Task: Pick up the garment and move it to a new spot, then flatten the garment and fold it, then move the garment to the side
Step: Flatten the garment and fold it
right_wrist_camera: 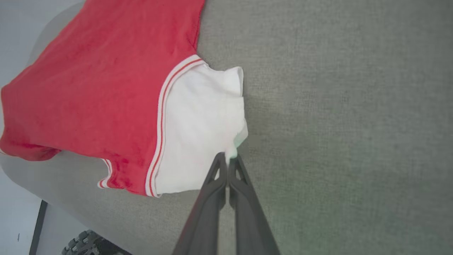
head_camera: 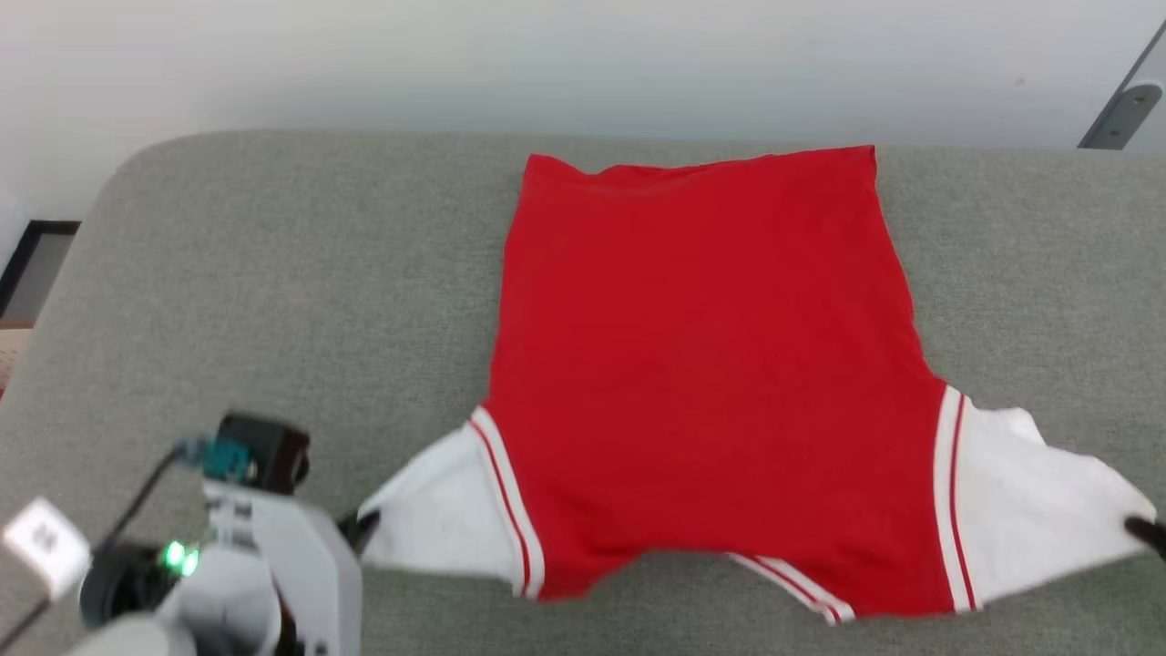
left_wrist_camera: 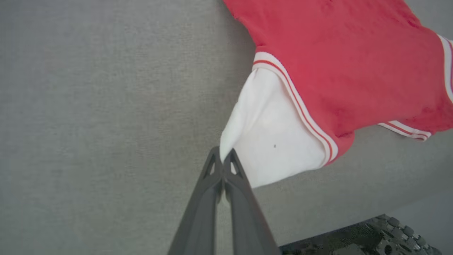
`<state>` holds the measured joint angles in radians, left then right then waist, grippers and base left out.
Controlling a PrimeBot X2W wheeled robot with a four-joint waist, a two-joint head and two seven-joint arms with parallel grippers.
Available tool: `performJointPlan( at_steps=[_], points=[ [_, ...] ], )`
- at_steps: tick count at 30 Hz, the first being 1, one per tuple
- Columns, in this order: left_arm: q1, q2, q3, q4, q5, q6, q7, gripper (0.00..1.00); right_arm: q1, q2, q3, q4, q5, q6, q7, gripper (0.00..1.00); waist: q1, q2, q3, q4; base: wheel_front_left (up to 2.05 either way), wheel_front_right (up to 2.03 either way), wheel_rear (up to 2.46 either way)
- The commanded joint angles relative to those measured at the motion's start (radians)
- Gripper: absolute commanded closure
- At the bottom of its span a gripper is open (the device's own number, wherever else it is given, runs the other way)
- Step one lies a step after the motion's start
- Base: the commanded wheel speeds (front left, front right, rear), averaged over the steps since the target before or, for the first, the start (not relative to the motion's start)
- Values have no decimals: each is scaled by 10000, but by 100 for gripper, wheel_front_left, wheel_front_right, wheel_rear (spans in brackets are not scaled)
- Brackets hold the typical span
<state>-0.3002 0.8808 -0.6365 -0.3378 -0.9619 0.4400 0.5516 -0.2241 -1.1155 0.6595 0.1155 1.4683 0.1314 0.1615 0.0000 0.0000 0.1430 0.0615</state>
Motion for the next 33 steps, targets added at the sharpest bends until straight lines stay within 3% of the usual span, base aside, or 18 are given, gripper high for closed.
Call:
performJointPlan(
  at_steps=[1, 5, 9, 23, 24, 25, 26, 27, 33],
  points=[
    [428, 218, 50, -447, -43, 319, -68, 100, 386, -239, -13, -210, 78, -13, 1, 100, 0, 0, 68, -3, 0, 0, 0],
    [1155, 416, 85, -1068, 133, 792, -409, 100, 986, -638, -83, -450, 132, -13, -234, 100, 0, 0, 202, 11, 0, 0, 0],
    [1439, 190, -68, -867, 237, 668, -822, 100, 1217, -459, -6, -177, -115, -13, -378, 100, 0, 0, 328, 19, 0, 0, 0],
    [1006, -1309, -767, 1755, 786, -536, -2285, 100, 114, 2277, 631, 2526, -2064, -27, 232, 100, 0, 0, 696, 42, 0, 0, 0],
    [966, -1391, -777, 1847, 807, -568, -2360, 100, 61, 2418, 632, 2698, -2156, -40, 228, 90, 0, 0, 697, 50, 0, 0, 0],
    [956, -1456, -789, 1942, 815, -624, -2428, 100, 12, 2530, 647, 2833, -2234, -40, 255, 68, 0, 0, 690, 55, 0, 0, 0],
    [960, -1490, -808, 2012, 833, -648, -2478, 100, -45, 2622, 617, 2926, -2220, -41, 278, 53, 0, 0, 684, 58, 0, 0, 0],
    [936, -1531, -815, 2055, 870, -698, -2577, 100, -103, 2668, 575, 2974, -2239, -42, 299, 0, 0, 0, 677, 59, 0, 0, 0],
    [909, -1691, -828, 2041, 993, -800, -2955, 100, -88, 2096, 36, 2449, -2362, -81, 0, 0, 0, 0, 667, 84, 0, 0, 0]
  ],
)
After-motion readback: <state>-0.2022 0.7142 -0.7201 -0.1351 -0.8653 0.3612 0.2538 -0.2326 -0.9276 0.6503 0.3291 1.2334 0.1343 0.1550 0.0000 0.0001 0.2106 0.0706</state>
